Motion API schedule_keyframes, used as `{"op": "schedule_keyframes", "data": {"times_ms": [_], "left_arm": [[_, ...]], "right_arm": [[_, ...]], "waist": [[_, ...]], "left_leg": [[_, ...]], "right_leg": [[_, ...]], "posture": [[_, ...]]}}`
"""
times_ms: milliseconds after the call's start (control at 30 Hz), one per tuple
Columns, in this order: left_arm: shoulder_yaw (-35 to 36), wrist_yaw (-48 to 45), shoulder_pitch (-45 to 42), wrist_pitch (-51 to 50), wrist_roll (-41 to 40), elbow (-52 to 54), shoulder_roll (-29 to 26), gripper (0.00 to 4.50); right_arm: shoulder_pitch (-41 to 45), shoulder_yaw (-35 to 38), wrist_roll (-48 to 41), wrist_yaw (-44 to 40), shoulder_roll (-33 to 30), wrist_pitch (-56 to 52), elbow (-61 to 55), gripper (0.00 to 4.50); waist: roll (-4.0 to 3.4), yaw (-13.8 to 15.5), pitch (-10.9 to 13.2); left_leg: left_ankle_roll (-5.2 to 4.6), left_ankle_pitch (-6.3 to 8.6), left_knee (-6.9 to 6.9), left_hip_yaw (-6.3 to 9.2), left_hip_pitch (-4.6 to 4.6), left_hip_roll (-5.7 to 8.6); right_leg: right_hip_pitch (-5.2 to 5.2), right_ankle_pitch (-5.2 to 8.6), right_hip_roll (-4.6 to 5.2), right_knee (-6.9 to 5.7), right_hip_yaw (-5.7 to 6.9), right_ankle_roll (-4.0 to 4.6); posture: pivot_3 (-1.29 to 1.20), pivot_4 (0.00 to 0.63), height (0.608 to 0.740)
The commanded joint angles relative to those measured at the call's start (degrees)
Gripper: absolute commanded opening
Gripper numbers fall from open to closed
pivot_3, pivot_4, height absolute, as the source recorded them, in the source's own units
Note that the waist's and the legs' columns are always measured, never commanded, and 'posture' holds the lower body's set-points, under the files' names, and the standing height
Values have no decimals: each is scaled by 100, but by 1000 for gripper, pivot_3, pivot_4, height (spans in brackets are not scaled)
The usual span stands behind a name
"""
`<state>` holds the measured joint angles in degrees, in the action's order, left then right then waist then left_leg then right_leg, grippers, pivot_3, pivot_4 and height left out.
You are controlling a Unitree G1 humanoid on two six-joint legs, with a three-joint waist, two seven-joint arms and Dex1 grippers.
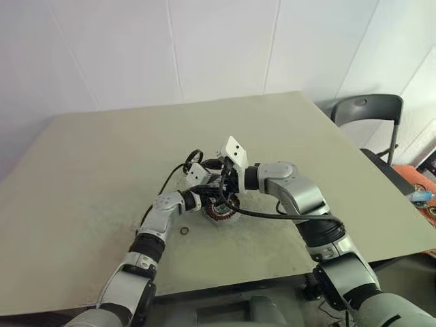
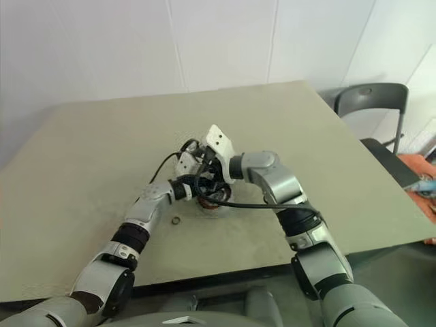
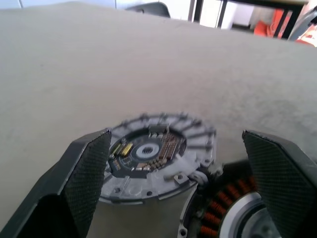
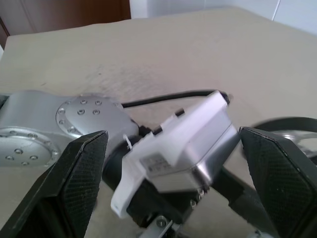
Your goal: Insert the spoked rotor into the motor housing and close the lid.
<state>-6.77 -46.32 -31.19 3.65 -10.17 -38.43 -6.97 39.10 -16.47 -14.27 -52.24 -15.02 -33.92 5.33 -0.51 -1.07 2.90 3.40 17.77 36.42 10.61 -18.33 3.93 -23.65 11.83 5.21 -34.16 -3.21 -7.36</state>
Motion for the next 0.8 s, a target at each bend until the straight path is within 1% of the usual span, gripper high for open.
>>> {"op": "schedule_keyframes", "data": {"times_ms": [33, 167, 233, 567, 667, 800], "left_arm": [[61, -67, 141, 102, 56, -124, -85, 4500], [118, -210, 247, 123, -30, 94, -141, 4500], [151, -264, 315, 98, -66, 253, -217, 4500], [497, -493, 1032, -471, -589, 1886, -845, 4500], [546, -526, 1229, -650, -687, 2253, -988, 4500], [546, -704, 1528, -826, -815, 2484, -1176, 4500]], "right_arm": [[105, 28, -72, -30, 52, 50, -147, 4469], [102, 31, -64, -30, 57, 59, -143, 4469], [101, 33, -60, -29, 57, 67, -138, 4469], [102, 37, -33, -11, 72, 138, -74, 4469], [99, 20, -15, -18, 78, 171, -46, 4469], [92, 3, -9, -31, 75, 188, -37, 4469]], "waist": [[1, 15, -1], [1, 10, -1], [1, 10, -1], [1, 27, 0], [1, 30, 0], [1, 11, 0]], "left_leg": [[7, -4, -14, 2, 0, -1], [17, -9, -21, -4, -1, -1], [16, -9, -20, -5, 0, 0], [19, -11, -18, -3, -2, 0], [19, -11, -19, -3, -2, 0], [19, -11, -19, -3, -2, 0]], "right_leg": [[-6, 0, 0, 1, 1, 1], [-6, 0, 3, 8, 0, 0], [-2, 10, 3, 8, 0, -14], [-4, 7, 3, 6, 0, -9], [-4, 4, 3, 6, 0, -4], [-4, 4, 3, 5, 0, -4]], "posture": [[0, 0, 740], [0, 0, 740], [0, 0, 740], [0, 0, 740], [0, 0, 740], [0, 0, 740]]}}
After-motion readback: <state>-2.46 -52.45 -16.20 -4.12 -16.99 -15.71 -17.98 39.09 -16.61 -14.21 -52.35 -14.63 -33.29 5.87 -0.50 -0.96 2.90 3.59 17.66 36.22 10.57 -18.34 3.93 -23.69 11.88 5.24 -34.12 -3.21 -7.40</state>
